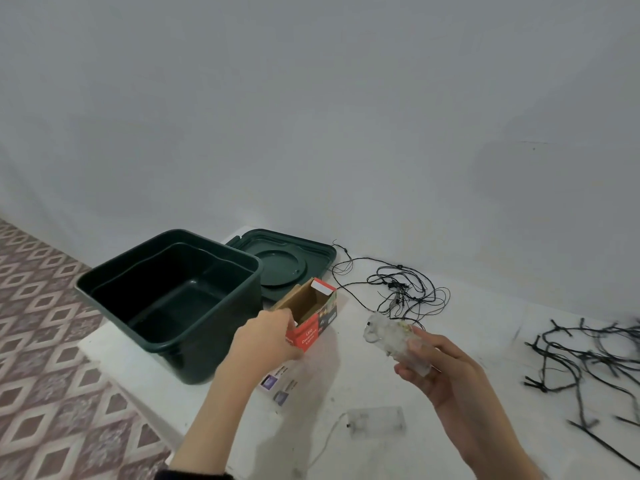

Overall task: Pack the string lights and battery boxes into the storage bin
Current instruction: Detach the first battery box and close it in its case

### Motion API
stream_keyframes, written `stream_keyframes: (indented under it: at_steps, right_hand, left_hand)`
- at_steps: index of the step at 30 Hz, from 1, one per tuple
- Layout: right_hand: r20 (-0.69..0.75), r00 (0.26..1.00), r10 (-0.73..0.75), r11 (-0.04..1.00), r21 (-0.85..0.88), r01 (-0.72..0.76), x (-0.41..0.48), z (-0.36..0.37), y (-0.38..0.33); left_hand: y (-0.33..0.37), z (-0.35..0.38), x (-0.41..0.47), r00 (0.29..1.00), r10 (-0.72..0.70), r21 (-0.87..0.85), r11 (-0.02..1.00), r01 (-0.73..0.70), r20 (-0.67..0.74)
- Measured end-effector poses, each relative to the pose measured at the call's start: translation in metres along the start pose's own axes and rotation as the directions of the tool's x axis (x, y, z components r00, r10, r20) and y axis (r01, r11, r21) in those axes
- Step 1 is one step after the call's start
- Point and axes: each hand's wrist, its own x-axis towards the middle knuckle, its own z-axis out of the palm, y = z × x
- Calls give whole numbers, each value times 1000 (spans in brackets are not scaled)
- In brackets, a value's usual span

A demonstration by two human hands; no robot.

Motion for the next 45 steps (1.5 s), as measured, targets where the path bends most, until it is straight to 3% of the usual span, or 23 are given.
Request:
stream_keyframes:
  at_steps: [4, 8, 13, 16, 19, 25, 29, 35, 39, 41, 45]
  right_hand:
    - [9, 1000, -7, 1000, -19, 7, -2, 1, -2]
    - [-5, 1000, 5, 1000, -20, -5, -2, -4, 0]
    - [-9, 1000, -28, 999, -39, 28, -6, -7, 0]
    - [44, 992, -118, 992, -40, 120, -9, 3, -6]
    - [128, 980, -150, 988, 65, 142, -10, 15, -18]
    - [167, 956, -241, 951, 235, 199, -12, 13, -43]
    - [118, 953, -278, 930, 282, 236, -13, -14, -63]
    - [14, 970, -241, 937, 265, 229, -20, -48, -92]
    - [-96, 953, -288, 948, 113, 298, -31, -65, -111]
    - [-188, 909, -373, 922, 36, 386, -38, -72, -118]
    - [-303, 787, -538, 839, -96, 536, -53, -70, -123]
  left_hand:
    - [0, 17, 1, 992, -2, 132, 991, -14, 124]
    - [1, 32, 7, 992, -69, 126, 990, 56, 102]
    - [10, 21, -2, 988, -106, 132, 984, 121, -114]
    - [24, 4, -19, 944, -45, -175, 984, -13, -327]
    - [54, -8, -32, 891, -13, -536, 802, -262, -455]
    - [120, -1, -41, 910, 97, -816, 412, -405, -403]
    - [142, 0, -30, 938, 286, -952, 175, -253, -196]
    - [177, 10, -22, 865, 501, -999, 48, -7, 19]
    - [203, 19, -24, 840, 542, -990, -115, 86, 10]
    - [216, 20, -28, 841, 540, -972, -195, 128, 2]
    - [235, 22, -34, 858, 509, -976, -212, 48, -68]
